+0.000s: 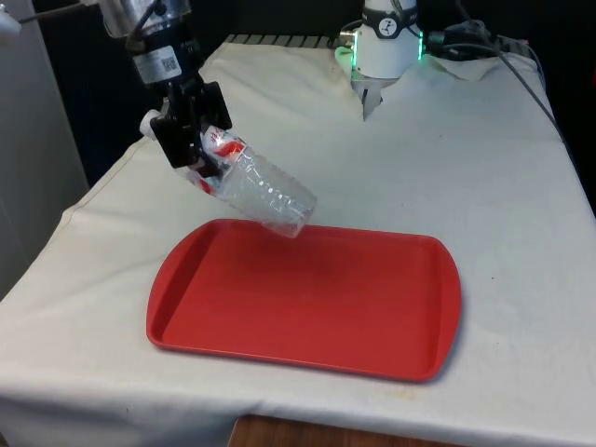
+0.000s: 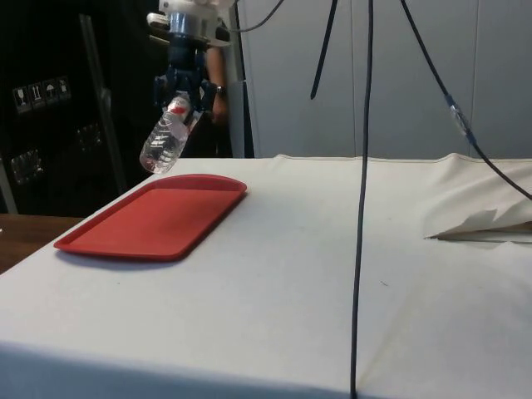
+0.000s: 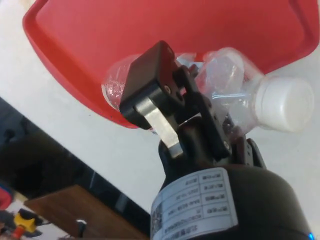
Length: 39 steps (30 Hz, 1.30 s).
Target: Place the bottle upright on the tray.
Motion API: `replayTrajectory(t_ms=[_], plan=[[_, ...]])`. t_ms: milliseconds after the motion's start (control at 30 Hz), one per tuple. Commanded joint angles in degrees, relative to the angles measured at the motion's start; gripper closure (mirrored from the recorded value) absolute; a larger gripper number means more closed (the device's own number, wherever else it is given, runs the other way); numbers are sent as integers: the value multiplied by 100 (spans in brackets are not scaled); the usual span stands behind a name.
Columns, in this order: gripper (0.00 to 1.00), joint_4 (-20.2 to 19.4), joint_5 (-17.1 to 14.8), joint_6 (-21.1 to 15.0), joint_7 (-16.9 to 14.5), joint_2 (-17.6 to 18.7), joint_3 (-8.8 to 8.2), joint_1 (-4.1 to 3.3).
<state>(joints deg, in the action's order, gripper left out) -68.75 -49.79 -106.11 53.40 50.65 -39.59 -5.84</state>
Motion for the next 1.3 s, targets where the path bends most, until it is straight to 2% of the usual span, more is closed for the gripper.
replayTrajectory(t_ms=[0, 133, 167, 200, 267, 433, 467, 500, 567, 733, 767, 800, 1000, 1033, 1067, 1267], plan=[[86, 52, 52, -52, 74, 40, -29, -40], [86, 120, 189, -115, 160, 86, -29, -80], [86, 92, 178, -86, 109, 57, 0, -52], [86, 138, 223, -132, 183, 97, -23, -92], [86, 201, 315, -183, 252, 138, -17, -126], [86, 315, 447, -286, 355, 241, 0, -172], [86, 292, 447, -258, 309, 212, 11, -155], [86, 367, 493, -338, 395, 286, -6, -195], [86, 413, 539, -372, 430, 327, -11, -212], [86, 504, 693, -453, 510, 395, -17, -246], [86, 487, 665, -407, 458, 372, 11, -212], [86, 521, 768, -464, 539, 395, -17, -264], [86, 596, 1020, -395, 642, 327, -34, -298], [86, 613, 997, -413, 590, 361, 0, -258], [86, 613, 1054, -384, 653, 321, -40, -298], [86, 728, 1272, -315, 751, 304, -34, -304]])
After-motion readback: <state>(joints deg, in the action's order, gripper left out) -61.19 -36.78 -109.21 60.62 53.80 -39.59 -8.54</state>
